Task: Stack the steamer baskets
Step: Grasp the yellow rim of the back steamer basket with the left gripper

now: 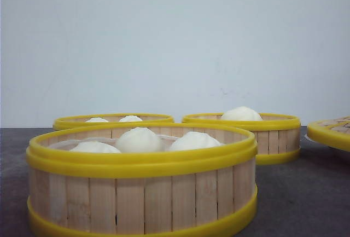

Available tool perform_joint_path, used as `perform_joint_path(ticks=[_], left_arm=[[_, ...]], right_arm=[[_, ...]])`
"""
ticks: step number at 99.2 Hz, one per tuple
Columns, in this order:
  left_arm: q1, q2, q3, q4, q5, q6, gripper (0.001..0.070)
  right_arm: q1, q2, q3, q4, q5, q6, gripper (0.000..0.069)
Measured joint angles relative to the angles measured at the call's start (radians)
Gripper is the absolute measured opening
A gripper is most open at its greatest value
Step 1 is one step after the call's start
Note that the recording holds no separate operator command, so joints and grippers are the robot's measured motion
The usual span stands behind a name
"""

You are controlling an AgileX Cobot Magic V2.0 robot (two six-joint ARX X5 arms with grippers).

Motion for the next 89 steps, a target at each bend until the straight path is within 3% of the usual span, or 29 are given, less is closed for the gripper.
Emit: perform_joint_path(ticks=[6, 10, 23, 32, 61, 89], left_arm=[[0.0, 0.045, 0.026, -0.011, 0.016, 0.023, 0.0038], [0.0, 0.078, 0.037, -0.023, 0.02, 0.039, 0.0077], [-0.001, 0.168, 0.04, -0.039, 0.038, 0.06, 0.0363], [-0.001, 0.218, 0.045, -0.044, 0.058, 0.072, 0.0462], [-0.006, 0.452, 0.174, -0.055, 0.145, 0.09, 0.0465], [-0.047, 0.798, 0.433, -0.228, 0.151, 0.119, 0.0465]], right_arm=[[0.015, 0.023, 0.024, -0.014, 0.0, -0.04, 0.0016], [0.024, 0.032, 0.032, -0.019, 0.0, -0.064, 0.0064], [0.046, 0.039, 0.035, -0.02, 0.0, -0.1, 0.0319], [0.054, 0.042, 0.035, -0.02, 0.0, -0.109, 0.0388], [0.07, 0.044, 0.035, -0.02, 0.001, -0.113, 0.0408], [0.071, 0.044, 0.035, -0.02, 0.001, -0.113, 0.0408]])
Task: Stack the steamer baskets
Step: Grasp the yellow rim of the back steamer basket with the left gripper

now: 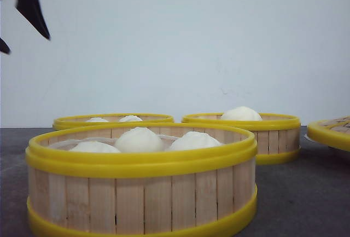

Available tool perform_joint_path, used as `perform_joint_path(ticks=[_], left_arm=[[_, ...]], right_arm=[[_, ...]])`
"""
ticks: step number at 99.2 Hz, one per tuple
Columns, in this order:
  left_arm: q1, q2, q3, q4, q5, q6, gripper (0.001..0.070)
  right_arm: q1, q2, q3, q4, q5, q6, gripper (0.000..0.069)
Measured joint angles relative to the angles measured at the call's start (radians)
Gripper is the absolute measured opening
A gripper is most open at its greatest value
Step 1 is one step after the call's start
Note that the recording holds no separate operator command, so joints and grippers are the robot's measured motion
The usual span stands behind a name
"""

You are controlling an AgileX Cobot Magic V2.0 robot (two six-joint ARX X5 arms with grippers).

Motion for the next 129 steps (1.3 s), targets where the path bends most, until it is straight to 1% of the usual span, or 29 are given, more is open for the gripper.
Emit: perform_joint_path(ticks=[15, 24, 34, 40, 49, 64, 70, 101, 106, 121, 129], left_arm=[[-0.006, 0.182, 0.164, -0.117, 0.0, 0.018, 0.0465], [-0.006, 0.267, 0.237, -0.152, 0.0, 0.024, 0.0465], [-0.006, 0.345, 0.283, -0.166, 0.003, 0.025, 0.0465], [-0.006, 0.384, 0.292, -0.165, 0.022, 0.025, 0.0465], [-0.008, 0.427, 0.292, -0.165, 0.027, 0.025, 0.0459], [-0.01, 0.487, 0.292, -0.168, 0.028, 0.025, 0.038], [-0.01, 0.502, 0.292, -0.168, 0.028, 0.025, 0.0362], [-0.013, 0.571, 0.293, -0.167, 0.027, 0.024, 0.035], [-0.014, 0.582, 0.293, -0.168, 0.027, 0.025, 0.0323], [-0.022, 0.597, 0.293, -0.17, 0.026, 0.024, 0.0197], [-0.027, 0.598, 0.293, -0.163, 0.027, 0.024, 0.0116]], right_arm=[[0.0, 0.0, 0.0, 0.0, 0.0, 0.0, 0.0408], [0.002, 0.0, 0.0, 0.0, 0.0, 0.0, 0.0408], [0.007, 0.0, 0.0, 0.0, 0.0, 0.0, 0.0408], [0.013, 0.004, 0.0, 0.0, 0.0, 0.0, 0.0408], [0.018, 0.009, 0.0, 0.0, 0.0, 0.0, 0.0408], [0.022, 0.031, 0.0, 0.0, 0.0, 0.0, 0.0408], [0.023, 0.04, 0.0, 0.0, 0.0, 0.0, 0.0408], [0.023, 0.051, 0.0, 0.0, 0.0, 0.0, 0.0408], [0.023, 0.052, 0.0, 0.001, 0.0, 0.0, 0.0408], [0.023, 0.052, 0.0, 0.007, 0.001, 0.0, 0.0408], [0.023, 0.052, 0.0, 0.007, 0.001, 0.0, 0.0408]])
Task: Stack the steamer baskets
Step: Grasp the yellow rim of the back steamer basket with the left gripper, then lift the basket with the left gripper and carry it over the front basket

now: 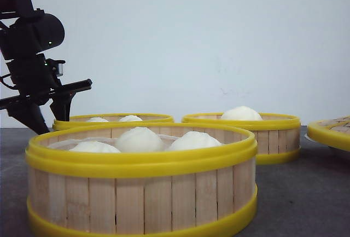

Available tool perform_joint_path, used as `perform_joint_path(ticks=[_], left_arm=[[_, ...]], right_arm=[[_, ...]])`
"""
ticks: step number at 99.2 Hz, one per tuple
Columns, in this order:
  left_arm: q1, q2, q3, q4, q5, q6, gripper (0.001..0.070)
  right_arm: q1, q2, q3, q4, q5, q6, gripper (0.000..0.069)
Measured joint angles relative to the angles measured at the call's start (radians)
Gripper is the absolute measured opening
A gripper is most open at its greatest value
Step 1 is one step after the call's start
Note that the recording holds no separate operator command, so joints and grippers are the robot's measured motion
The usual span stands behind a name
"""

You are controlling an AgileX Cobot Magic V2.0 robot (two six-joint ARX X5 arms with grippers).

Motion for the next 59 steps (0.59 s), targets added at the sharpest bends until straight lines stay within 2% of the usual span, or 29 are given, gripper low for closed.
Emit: perform_joint_path(ticks=[15, 43, 59], left_arm=[[-0.004, 0.0, 0.003, 0.001, -0.008, -0.004, 0.0042], [-0.003, -0.015, 0.004, -0.003, -0.018, -0.004, 0.0035], [0.017, -0.124, 0.013, -0.033, -0.024, 0.007, 0.0034]], right_arm=[[0.0, 0.0, 0.0, 0.0, 0.0, 0.0, 0.0408], [0.0, 0.0, 0.0, -0.009, 0.002, 0.0, 0.0408], [0.0, 0.009, 0.0, -0.028, 0.002, -0.001, 0.0408]])
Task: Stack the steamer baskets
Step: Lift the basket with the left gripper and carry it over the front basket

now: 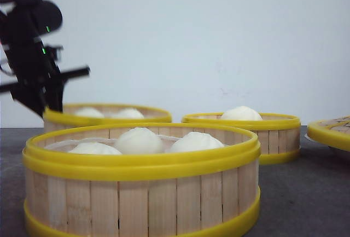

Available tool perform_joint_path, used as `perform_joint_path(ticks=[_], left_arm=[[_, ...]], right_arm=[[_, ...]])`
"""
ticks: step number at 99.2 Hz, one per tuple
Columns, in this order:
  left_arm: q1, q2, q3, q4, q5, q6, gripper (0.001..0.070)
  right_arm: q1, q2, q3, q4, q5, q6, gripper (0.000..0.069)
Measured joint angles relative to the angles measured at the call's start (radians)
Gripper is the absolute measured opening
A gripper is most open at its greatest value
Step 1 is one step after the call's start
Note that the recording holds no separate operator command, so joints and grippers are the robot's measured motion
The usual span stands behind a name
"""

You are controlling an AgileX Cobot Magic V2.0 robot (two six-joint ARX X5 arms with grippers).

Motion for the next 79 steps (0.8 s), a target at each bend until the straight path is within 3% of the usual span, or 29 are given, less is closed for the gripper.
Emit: perform_joint_path(ticks=[13, 30, 41, 52, 79], left_arm=[[0.024, -0.121, 0.045, -0.02, 0.029, 0.005, 0.0034], [0.037, -0.273, 0.06, -0.115, 0.146, 0.014, 0.0031], [0.011, -0.348, 0.06, -0.193, 0.196, 0.055, 0.0031], [-0.039, -0.417, 0.06, -0.255, 0.207, 0.098, 0.0031], [-0.172, -0.46, 0.036, -0.344, 0.196, 0.138, 0.0031]], right_arm=[[0.0, 0.006, 0.0, -0.001, 0.0, -0.006, 0.0408], [0.0, 0.008, 0.0, -0.001, 0.0, -0.017, 0.0408], [0.0, 0.01, 0.0, -0.001, 0.0, -0.018, 0.0408], [0.002, 0.01, 0.0, -0.001, 0.0, -0.018, 0.0408], [0.016, 0.011, 0.0, -0.001, 0.0, -0.018, 0.0408]])
